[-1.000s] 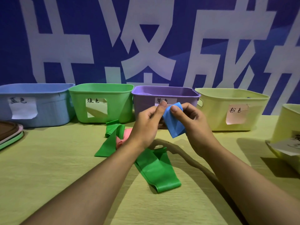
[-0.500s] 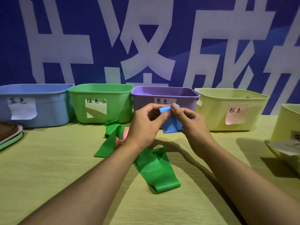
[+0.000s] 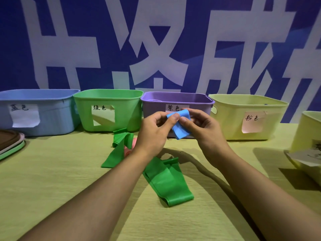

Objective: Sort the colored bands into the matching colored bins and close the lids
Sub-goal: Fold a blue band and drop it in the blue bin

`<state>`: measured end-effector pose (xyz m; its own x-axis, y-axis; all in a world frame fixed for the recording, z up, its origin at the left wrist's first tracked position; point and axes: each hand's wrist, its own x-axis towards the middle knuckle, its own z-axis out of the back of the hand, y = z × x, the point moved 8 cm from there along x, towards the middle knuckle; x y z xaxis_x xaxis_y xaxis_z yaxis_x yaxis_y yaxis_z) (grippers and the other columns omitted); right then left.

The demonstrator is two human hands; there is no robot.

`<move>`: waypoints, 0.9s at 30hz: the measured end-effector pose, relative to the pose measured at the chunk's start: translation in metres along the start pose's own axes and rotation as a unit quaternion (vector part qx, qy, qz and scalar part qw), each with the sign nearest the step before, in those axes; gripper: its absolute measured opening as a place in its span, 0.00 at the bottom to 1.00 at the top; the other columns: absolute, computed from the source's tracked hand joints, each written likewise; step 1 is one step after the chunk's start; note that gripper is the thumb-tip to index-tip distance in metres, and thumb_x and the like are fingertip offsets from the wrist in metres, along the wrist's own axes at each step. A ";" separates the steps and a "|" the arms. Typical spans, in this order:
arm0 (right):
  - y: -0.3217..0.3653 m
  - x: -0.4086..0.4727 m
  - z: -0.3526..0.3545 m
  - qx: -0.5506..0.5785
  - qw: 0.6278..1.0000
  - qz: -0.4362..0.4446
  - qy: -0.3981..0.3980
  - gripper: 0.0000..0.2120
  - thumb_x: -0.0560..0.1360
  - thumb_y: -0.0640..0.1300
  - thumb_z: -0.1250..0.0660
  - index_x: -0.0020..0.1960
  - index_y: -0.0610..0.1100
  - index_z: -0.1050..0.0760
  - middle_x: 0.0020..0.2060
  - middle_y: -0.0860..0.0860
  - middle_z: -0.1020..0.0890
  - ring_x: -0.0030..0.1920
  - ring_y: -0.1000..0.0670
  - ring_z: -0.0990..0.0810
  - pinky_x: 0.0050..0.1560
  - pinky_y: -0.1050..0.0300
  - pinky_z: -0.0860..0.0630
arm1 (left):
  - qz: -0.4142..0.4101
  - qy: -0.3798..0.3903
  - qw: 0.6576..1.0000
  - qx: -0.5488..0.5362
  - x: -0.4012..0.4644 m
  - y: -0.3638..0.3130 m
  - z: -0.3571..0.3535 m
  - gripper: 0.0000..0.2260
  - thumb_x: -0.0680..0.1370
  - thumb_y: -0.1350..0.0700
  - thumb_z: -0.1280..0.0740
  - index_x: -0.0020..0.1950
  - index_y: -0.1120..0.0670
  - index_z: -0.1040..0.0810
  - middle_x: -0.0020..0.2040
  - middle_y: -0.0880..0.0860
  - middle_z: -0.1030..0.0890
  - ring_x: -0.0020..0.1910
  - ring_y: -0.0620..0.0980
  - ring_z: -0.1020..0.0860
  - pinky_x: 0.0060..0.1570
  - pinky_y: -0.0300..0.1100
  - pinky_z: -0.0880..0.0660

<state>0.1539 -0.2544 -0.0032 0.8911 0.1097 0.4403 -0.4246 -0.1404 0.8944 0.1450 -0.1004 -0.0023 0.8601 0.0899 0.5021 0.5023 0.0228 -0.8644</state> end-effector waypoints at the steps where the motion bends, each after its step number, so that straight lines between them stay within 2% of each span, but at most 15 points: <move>1: -0.001 0.000 0.000 0.000 1.000 0.000 0.003 0.20 0.71 0.47 0.26 0.63 0.47 0.19 0.40 0.43 0.20 0.47 0.49 0.16 0.49 0.57 0.19 | 0.005 0.009 1.000 -0.003 0.000 0.001 -0.002 0.04 0.82 0.57 0.31 0.51 0.56 0.17 0.46 0.56 0.14 0.45 0.47 0.15 0.45 0.42 0.17; 3: -0.001 0.001 0.000 -0.004 1.000 0.000 0.010 0.21 0.71 0.47 0.26 0.64 0.50 0.20 0.42 0.47 0.17 0.49 0.50 0.15 0.50 0.57 0.18 | 0.008 0.024 1.000 0.002 -0.002 0.000 -0.004 0.08 0.83 0.56 0.33 0.49 0.57 0.17 0.43 0.54 0.15 0.41 0.43 0.16 0.42 0.36 0.20; 5: 0.000 -0.001 -0.001 -0.011 1.000 -0.003 0.017 0.22 0.72 0.48 0.27 0.66 0.51 0.20 0.51 0.48 0.15 0.54 0.49 0.15 0.52 0.55 0.17 | 0.009 0.033 0.999 0.011 -0.004 -0.002 -0.005 0.11 0.84 0.55 0.35 0.48 0.57 0.17 0.41 0.52 0.16 0.39 0.41 0.18 0.40 0.33 0.22; 7: 0.003 -0.003 -0.003 -0.019 1.000 -0.002 0.022 0.20 0.73 0.49 0.28 0.65 0.50 0.20 0.55 0.49 0.14 0.56 0.50 0.15 0.51 0.55 0.17 | 0.011 0.038 0.999 0.023 -0.004 -0.001 -0.005 0.12 0.85 0.52 0.37 0.50 0.56 0.16 0.43 0.57 0.15 0.42 0.43 0.18 0.41 0.39 0.21; 9: 0.005 -0.006 -0.004 -0.027 0.999 0.003 0.024 0.17 0.74 0.50 0.29 0.61 0.48 0.18 0.53 0.49 0.14 0.54 0.49 0.15 0.50 0.55 0.17 | 0.010 0.044 0.999 0.025 -0.004 -0.001 -0.006 0.14 0.85 0.47 0.37 0.53 0.53 0.15 0.49 0.64 0.15 0.45 0.50 0.19 0.48 0.53 0.20; 10: 0.005 -0.006 -0.004 -0.031 0.999 0.004 0.021 0.15 0.74 0.51 0.29 0.60 0.47 0.18 0.52 0.48 0.14 0.53 0.48 0.15 0.50 0.55 0.17 | 0.012 0.045 0.999 0.019 -0.005 -0.001 -0.006 0.15 0.84 0.44 0.37 0.54 0.52 0.14 0.49 0.65 0.16 0.45 0.52 0.20 0.48 0.55 0.20; 12: 0.004 -0.006 -0.004 -0.035 0.999 0.001 0.014 0.14 0.74 0.52 0.29 0.56 0.46 0.17 0.49 0.47 0.14 0.51 0.47 0.15 0.50 0.53 0.17 | 0.017 0.043 0.999 0.016 -0.004 0.000 -0.007 0.19 0.81 0.40 0.38 0.53 0.52 0.14 0.43 0.62 0.17 0.41 0.51 0.22 0.41 0.50 0.24; 16: 0.001 -0.005 -0.003 -0.042 0.999 -0.006 0.008 0.15 0.73 0.54 0.29 0.53 0.46 0.18 0.46 0.49 0.14 0.48 0.50 0.15 0.49 0.56 0.18 | 0.027 0.043 0.998 0.041 -0.005 0.003 -0.009 0.32 0.78 0.35 0.40 0.52 0.64 0.16 0.38 0.60 0.21 0.35 0.50 0.24 0.38 0.46 0.28; 19: 0.003 -0.005 0.000 -0.034 0.999 -0.008 -0.007 0.16 0.72 0.56 0.29 0.51 0.44 0.19 0.43 0.50 0.14 0.46 0.52 0.15 0.46 0.59 0.19 | 0.017 0.058 0.998 0.037 -0.007 0.001 -0.011 0.25 0.78 0.36 0.38 0.54 0.56 0.15 0.45 0.57 0.15 0.43 0.51 0.18 0.45 0.45 0.22; 22: 0.002 -0.004 0.006 -0.044 0.998 -0.012 -0.033 0.19 0.71 0.59 0.30 0.47 0.43 0.19 0.43 0.46 0.15 0.43 0.54 0.17 0.44 0.61 0.20 | -0.026 0.065 0.996 0.047 -0.007 -0.005 -0.011 0.13 0.78 0.46 0.28 0.59 0.50 0.18 0.53 0.51 0.14 0.54 0.47 0.16 0.59 0.46 0.19; 24: 0.001 -0.003 0.010 -0.051 0.997 -0.017 -0.049 0.21 0.71 0.61 0.30 0.46 0.42 0.18 0.42 0.45 0.15 0.41 0.56 0.18 0.42 0.62 0.20 | -0.034 0.063 0.996 0.052 -0.006 -0.006 -0.012 0.13 0.77 0.55 0.25 0.61 0.52 0.19 0.54 0.50 0.14 0.56 0.45 0.16 0.60 0.48 0.19; 27: 0.000 -0.002 0.011 -0.065 0.996 -0.024 -0.061 0.23 0.70 0.63 0.30 0.46 0.42 0.17 0.40 0.45 0.17 0.37 0.58 0.20 0.41 0.63 0.21 | -0.039 0.057 0.996 0.059 -0.007 -0.008 -0.012 0.11 0.77 0.58 0.25 0.58 0.49 0.18 0.52 0.50 0.13 0.54 0.46 0.15 0.60 0.50 0.19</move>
<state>0.1533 -0.2651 -0.0048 0.9205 -0.0078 0.3907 -0.3908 -0.0075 0.9205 0.1363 -0.1128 0.0018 0.8267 -0.0309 0.5617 0.5598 0.1437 -0.8160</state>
